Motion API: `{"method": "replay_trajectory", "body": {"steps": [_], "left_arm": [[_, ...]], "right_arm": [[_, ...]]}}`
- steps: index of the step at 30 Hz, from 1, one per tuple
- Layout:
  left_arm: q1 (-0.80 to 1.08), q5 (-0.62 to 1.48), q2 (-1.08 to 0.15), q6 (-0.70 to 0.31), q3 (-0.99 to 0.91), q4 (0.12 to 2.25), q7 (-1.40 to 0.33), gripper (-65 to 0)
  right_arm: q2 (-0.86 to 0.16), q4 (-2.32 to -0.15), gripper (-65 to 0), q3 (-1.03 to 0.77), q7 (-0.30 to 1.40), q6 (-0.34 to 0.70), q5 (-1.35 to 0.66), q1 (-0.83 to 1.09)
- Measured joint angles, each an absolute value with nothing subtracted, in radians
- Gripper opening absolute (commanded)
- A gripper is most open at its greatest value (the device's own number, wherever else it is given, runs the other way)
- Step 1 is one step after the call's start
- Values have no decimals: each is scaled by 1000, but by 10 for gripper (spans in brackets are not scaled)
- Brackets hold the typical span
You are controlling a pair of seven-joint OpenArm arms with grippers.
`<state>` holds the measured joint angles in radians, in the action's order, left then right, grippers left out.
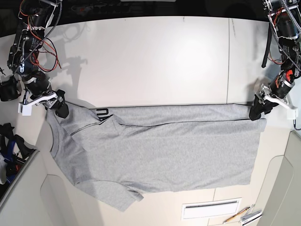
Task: Fold the T-shirt properly
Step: 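Pull the folded edge taut with both grippers and lay it down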
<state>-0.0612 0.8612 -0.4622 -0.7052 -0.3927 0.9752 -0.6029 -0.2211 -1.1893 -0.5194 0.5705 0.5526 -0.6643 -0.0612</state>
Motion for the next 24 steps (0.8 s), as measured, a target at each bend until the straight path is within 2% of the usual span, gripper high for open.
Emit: {"method": "replay_trajectory", "body": {"steps": [1, 3, 4, 5, 15, 24], "left_arm": [[-62, 852, -463, -704, -393, 975, -604, -314], [-61, 841, -462, -696, -392, 974, -614, -510], [-60, 836, -460, -695, -392, 972, -614, -590], [-58, 836, -458, -694, -392, 972, -612, -641], [-105, 768, -474, -692, -387, 979, -633, -650], [-106, 857, -515, -689, -387, 1141, -870, -650]], "right_arm": [[-221, -1189, -502, -519, 564, 550, -656, -61], [-221, -1189, -642, -519, 543, 550, -627, -61], [-221, -1189, -650, -519, 529, 550, -625, -61], [-221, -1189, -650, -519, 516, 550, -622, -61], [-221, -1195, -650, -519, 543, 572, -620, -97], [-222, -1295, -650, -527, 654, 573, -647, -86]]}}
